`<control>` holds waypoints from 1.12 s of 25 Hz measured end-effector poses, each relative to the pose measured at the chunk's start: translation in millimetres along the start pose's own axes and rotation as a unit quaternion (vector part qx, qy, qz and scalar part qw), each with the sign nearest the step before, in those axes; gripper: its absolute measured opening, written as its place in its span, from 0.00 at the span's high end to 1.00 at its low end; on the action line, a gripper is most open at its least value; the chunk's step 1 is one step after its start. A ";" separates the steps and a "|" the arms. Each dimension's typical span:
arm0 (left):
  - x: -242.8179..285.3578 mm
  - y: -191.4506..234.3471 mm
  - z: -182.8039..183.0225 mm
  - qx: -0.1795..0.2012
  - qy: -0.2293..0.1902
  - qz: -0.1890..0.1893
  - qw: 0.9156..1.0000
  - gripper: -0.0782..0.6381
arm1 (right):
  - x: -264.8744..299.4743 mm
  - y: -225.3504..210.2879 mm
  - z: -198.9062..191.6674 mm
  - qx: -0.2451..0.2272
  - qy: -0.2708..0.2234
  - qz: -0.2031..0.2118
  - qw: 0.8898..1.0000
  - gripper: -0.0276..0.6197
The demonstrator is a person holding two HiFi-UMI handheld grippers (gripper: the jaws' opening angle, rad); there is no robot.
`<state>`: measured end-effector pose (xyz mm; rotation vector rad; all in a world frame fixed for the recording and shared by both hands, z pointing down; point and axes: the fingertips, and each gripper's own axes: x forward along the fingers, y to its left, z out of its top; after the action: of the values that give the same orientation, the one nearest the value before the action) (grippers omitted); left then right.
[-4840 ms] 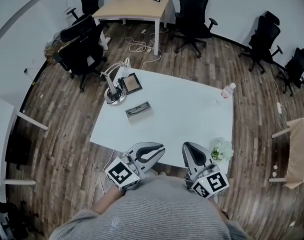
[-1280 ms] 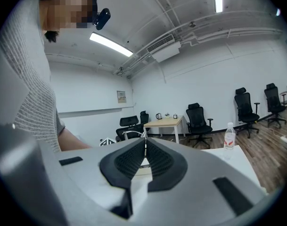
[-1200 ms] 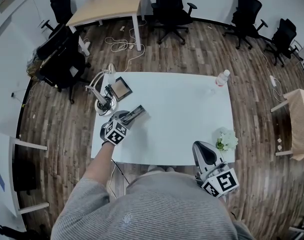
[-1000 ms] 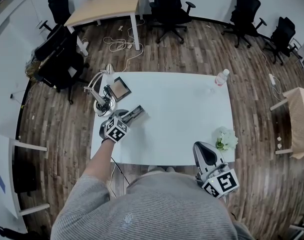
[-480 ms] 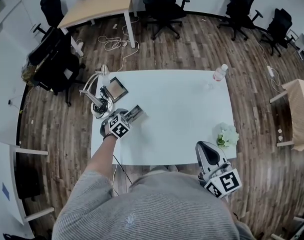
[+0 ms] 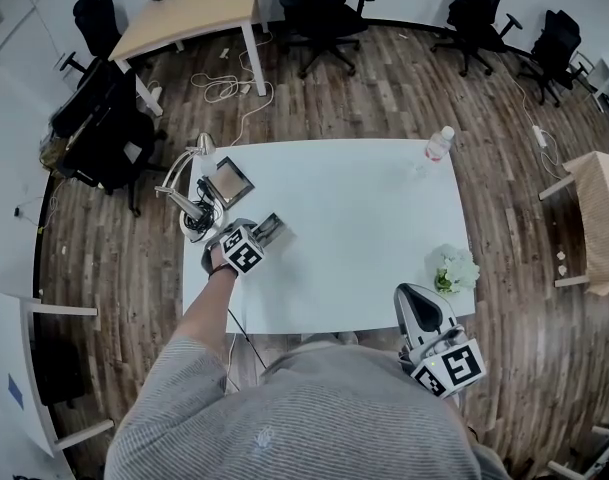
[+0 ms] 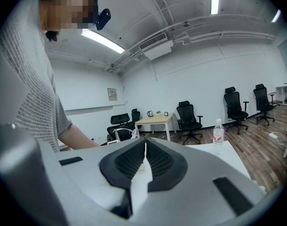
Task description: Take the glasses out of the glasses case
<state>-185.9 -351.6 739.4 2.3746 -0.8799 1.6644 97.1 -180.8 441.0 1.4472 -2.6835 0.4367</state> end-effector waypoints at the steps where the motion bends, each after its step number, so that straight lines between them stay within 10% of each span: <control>1: 2.0 -0.1 -1.2 0.003 0.007 0.000 1.000 0.69 | 0.4 -0.5 -0.9 0.001 0.001 -0.001 1.000 0.93; 28: 34.4 6.8 -12.5 0.067 0.108 0.086 0.988 0.71 | -3.7 -13.7 -8.6 0.014 0.011 -0.028 0.999 0.93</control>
<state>-191.9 -365.6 773.3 2.1950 -0.9863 2.0613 109.8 -182.6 451.6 1.5108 -2.6245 0.4848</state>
